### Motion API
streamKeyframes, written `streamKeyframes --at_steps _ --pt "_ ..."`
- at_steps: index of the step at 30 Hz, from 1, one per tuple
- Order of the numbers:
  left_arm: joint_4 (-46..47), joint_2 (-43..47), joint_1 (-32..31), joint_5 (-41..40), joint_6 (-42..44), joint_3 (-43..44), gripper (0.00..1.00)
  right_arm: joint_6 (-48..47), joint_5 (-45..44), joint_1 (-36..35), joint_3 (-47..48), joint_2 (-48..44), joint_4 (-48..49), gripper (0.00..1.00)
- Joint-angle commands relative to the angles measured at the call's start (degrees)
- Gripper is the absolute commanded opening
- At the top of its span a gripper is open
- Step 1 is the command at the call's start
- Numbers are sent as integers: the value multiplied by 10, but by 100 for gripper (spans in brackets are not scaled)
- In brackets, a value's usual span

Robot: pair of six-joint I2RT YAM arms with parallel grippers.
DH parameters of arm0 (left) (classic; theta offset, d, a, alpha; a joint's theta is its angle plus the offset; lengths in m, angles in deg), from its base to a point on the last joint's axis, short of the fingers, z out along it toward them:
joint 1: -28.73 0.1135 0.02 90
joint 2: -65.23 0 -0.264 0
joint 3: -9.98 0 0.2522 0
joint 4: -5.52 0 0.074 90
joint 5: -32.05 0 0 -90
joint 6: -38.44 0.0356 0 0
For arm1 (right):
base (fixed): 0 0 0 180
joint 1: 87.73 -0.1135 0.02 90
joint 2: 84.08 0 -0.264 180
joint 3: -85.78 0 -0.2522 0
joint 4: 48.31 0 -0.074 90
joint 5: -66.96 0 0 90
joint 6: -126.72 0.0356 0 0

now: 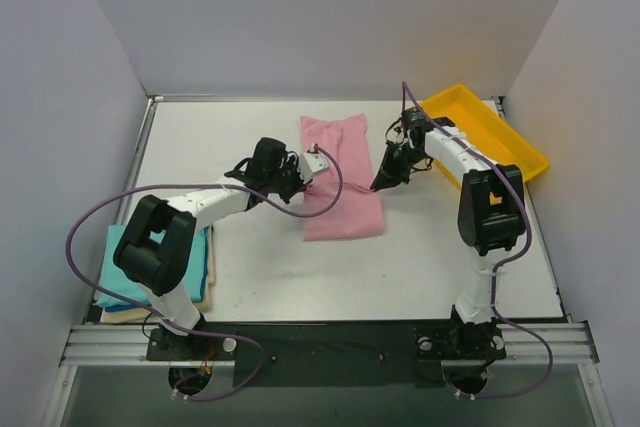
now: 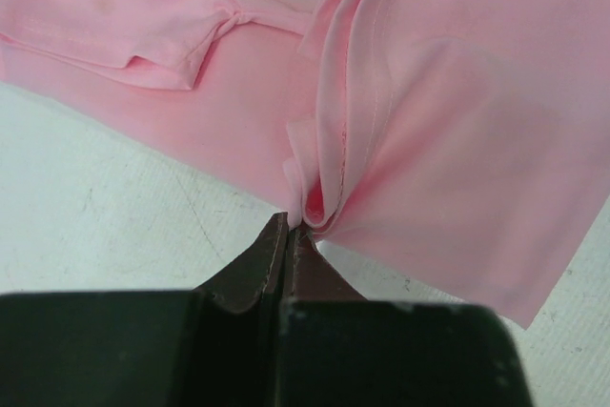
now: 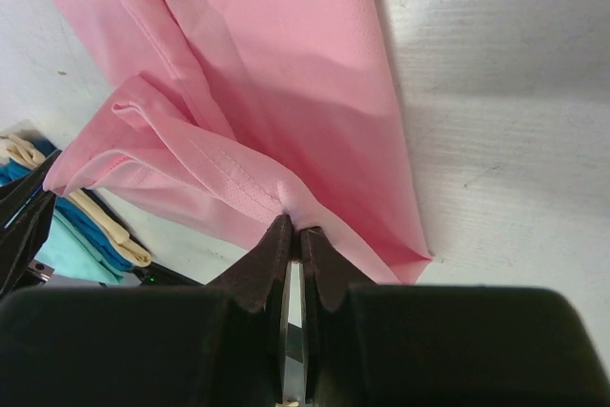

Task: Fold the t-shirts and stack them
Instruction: Fold the folded rectangular tshirt in 1/3 of the way

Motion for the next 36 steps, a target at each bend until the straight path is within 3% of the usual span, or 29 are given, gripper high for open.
streamKeyframes --at_steps 1,10,11,12,13,14,16,18,21,22,23,24,25,26,27,31,36 --pt "2 -13 -7 -23 10 25 0 -5 20 6 17 23 -8 0" --pt "47 -36 -11 -57 32 25 0 12 26 20 40 63 21 0" --pt "53 -39 -11 -59 32 25 4 13 26 20 42 67 22 3" --pt "56 -38 -13 -61 32 23 25 14 25 22 42 69 22 10" --pt "61 -39 -12 -65 33 22 35 13 24 24 44 72 21 29" --pt "61 -40 -13 -66 33 24 51 14 23 27 46 72 21 35" --pt "51 -38 -12 -76 32 36 60 6 14 33 57 62 21 43" --pt "33 -35 -9 -95 25 62 62 -14 -2 35 78 43 20 47" --pt "-46 -29 -7 -94 20 127 61 -44 -32 29 84 4 19 46" --pt "-68 -28 -7 -71 23 136 52 -62 -35 26 76 -18 19 44" --pt "-103 -28 -9 -54 22 152 46 -68 -41 18 54 -26 19 35" --pt "-123 -28 -11 -14 21 156 30 -72 -37 13 38 -31 19 29" --pt "-154 -30 -15 8 19 156 20 -71 -18 7 15 -29 20 14" --pt "-165 -31 -19 54 19 152 10 -71 -4 3 -4 -19 21 9" --pt "-175 -33 -28 70 17 141 8 -70 11 -3 -8 -12 22 0" --pt "-107 -44 -55 97 -11 101 8 -58 33 -17 7 28 48 0" --pt "8 -70 -80 10 11 87 9 -43 13 -8 58 89 54 0"
